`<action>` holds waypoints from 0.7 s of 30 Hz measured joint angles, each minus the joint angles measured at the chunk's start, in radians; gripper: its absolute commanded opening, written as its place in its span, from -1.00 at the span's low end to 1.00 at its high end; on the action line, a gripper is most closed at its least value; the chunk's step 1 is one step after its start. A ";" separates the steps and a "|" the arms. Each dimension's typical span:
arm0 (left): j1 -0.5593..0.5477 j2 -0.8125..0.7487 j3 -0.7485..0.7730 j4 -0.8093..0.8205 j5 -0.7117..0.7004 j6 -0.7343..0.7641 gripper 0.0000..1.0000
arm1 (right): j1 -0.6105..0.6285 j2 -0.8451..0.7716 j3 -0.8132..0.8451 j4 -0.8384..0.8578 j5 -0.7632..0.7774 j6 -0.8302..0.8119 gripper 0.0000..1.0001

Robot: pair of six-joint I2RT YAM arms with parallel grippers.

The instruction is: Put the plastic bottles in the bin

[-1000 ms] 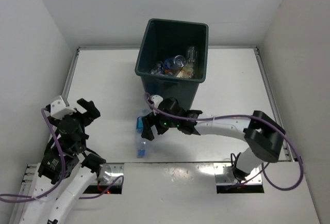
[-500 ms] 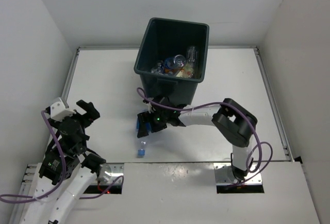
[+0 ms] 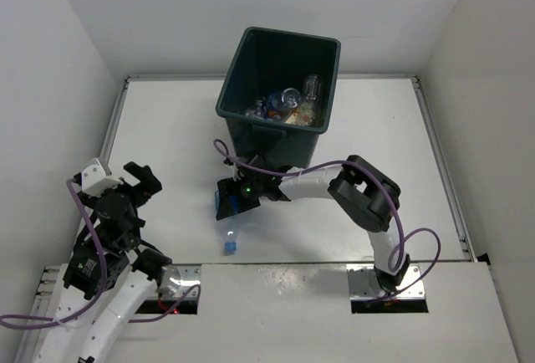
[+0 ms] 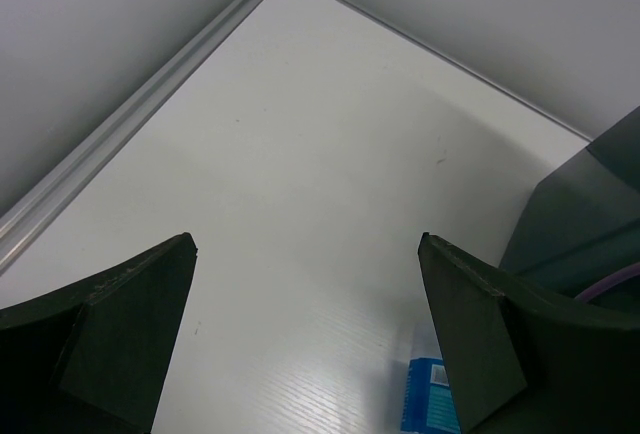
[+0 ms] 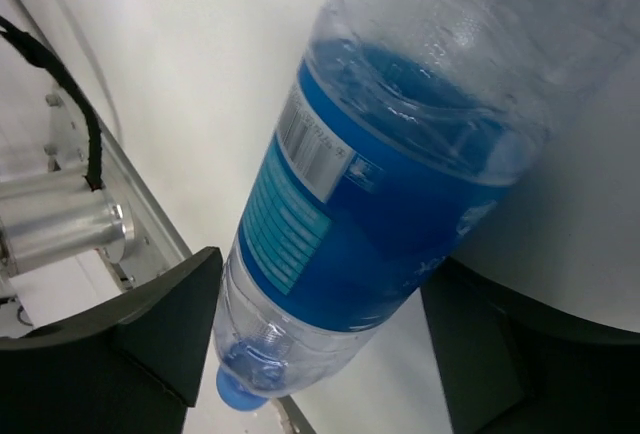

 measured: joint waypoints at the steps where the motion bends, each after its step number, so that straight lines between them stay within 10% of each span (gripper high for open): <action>1: 0.000 0.000 0.000 0.000 0.000 0.000 1.00 | 0.002 0.004 0.004 -0.004 0.003 -0.008 0.39; 14: 0.000 0.000 0.000 -0.003 -0.008 -0.014 1.00 | 0.051 -0.084 -0.022 -0.103 0.059 -0.354 -0.87; 21: 0.000 -0.014 0.000 -0.004 -0.008 -0.014 1.00 | 0.170 -0.301 0.024 -0.262 0.085 -0.700 -1.00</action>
